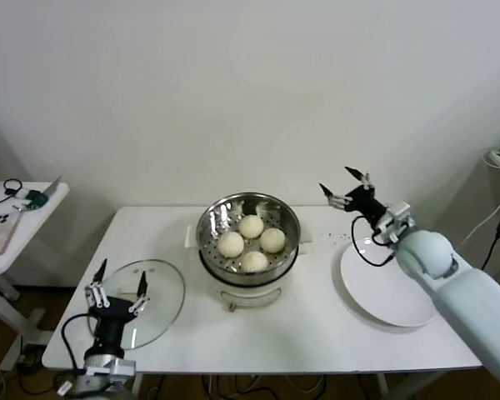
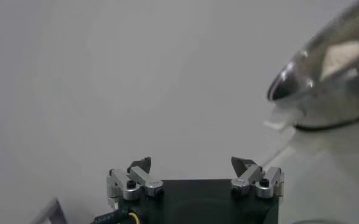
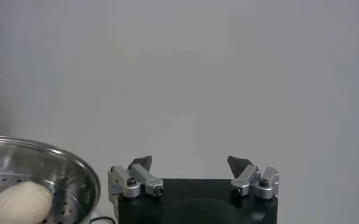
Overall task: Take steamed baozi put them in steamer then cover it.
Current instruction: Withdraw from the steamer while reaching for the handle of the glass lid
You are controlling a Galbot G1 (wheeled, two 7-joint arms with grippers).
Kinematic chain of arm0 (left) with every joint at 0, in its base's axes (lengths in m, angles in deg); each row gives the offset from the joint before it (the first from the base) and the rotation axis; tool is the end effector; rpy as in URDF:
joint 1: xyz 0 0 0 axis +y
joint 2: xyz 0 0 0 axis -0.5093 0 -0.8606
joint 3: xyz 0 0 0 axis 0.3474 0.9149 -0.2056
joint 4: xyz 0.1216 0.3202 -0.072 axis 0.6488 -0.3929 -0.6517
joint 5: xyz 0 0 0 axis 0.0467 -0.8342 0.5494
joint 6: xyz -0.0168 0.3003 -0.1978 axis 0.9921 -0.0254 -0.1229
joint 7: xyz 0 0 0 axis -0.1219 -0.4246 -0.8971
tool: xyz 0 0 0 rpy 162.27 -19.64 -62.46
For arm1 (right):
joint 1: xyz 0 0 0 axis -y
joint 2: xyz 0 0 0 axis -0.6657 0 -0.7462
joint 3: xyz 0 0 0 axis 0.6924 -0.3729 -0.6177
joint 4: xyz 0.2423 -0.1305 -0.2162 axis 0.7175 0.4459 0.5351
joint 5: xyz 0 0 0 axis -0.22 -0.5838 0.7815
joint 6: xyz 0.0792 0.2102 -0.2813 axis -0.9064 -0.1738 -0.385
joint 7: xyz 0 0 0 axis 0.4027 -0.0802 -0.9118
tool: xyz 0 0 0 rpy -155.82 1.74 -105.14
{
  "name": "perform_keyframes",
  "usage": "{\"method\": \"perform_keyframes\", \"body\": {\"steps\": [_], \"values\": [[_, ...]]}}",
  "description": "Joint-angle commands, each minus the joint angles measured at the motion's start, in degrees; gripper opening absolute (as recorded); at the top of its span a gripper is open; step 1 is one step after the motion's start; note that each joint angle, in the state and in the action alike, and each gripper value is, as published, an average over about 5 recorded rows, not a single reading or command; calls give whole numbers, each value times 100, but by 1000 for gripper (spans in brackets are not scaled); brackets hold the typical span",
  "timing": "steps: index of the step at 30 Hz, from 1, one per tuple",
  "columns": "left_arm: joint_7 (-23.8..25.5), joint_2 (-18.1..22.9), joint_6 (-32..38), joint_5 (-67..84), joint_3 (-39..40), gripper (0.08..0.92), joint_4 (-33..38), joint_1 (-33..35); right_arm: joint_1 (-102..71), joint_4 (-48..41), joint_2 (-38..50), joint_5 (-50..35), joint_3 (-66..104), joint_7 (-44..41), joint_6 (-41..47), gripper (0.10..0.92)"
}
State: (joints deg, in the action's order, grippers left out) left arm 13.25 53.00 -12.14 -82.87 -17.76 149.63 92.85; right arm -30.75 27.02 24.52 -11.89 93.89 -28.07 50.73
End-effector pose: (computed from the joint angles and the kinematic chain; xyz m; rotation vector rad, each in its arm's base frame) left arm 0.1707 0.0638 -0.3113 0.2009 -2.7735 -1.4202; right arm 0.4138 -0.1386 -0.2265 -0.5842 3.0391 -0.4362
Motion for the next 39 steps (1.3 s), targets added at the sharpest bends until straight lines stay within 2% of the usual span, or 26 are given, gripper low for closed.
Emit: {"method": "perform_keyframes", "body": {"steps": [1,7,17,30,39], "values": [[557,-412,-1025,-3661,-49,823,-38,26,-2892,670,-890,370,2918,175,141,823],[651,-597,-1181,-3887,112,823,-633,-162,-3599,703,-1176,458,3340,-21,-154,823],[579,-403,-886,-3812,247,823,-1602,-464,-3695,399,-1460,742,3346,-121,-280,823],[374,-312,-653,-3708,327,823,-2379,-926,-3402,216,-1497,952,3107,-159,-354,823],[194,-459,-557,-3857,302,823,-2991,-1443,-3404,244,-1535,1072,3111,-162,-379,823]]}}
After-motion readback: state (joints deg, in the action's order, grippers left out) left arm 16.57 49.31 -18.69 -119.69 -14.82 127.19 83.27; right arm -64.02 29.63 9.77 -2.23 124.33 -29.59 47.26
